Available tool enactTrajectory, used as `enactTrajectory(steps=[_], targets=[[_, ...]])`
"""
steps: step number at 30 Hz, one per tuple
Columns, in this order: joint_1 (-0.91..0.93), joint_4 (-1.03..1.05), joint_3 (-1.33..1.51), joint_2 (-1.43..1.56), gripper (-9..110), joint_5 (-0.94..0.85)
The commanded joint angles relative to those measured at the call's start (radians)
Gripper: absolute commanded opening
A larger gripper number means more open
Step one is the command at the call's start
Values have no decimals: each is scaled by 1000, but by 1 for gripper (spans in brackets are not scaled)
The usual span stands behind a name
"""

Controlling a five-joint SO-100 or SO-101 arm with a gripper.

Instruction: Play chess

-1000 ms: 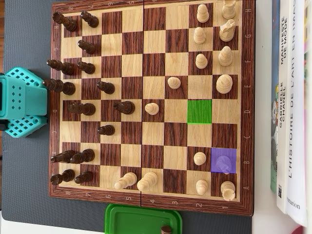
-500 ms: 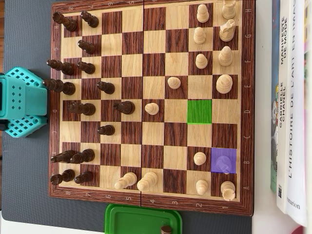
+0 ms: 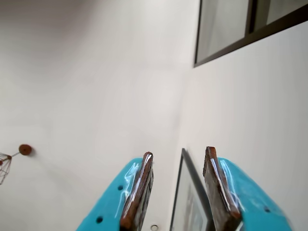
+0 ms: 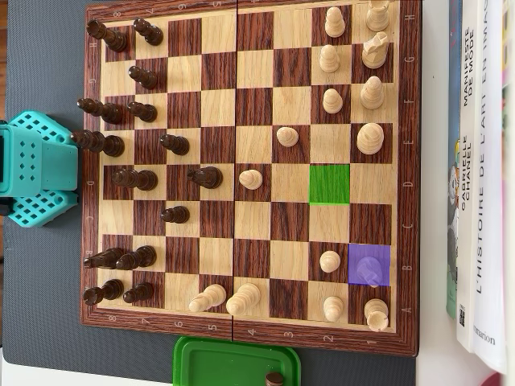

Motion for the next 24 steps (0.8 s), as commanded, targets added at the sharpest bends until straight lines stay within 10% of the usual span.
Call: enactTrajectory(steps=[1, 24], targets=[[0, -3, 20, -5, 16, 3], [0, -2, 20, -5, 16, -3]])
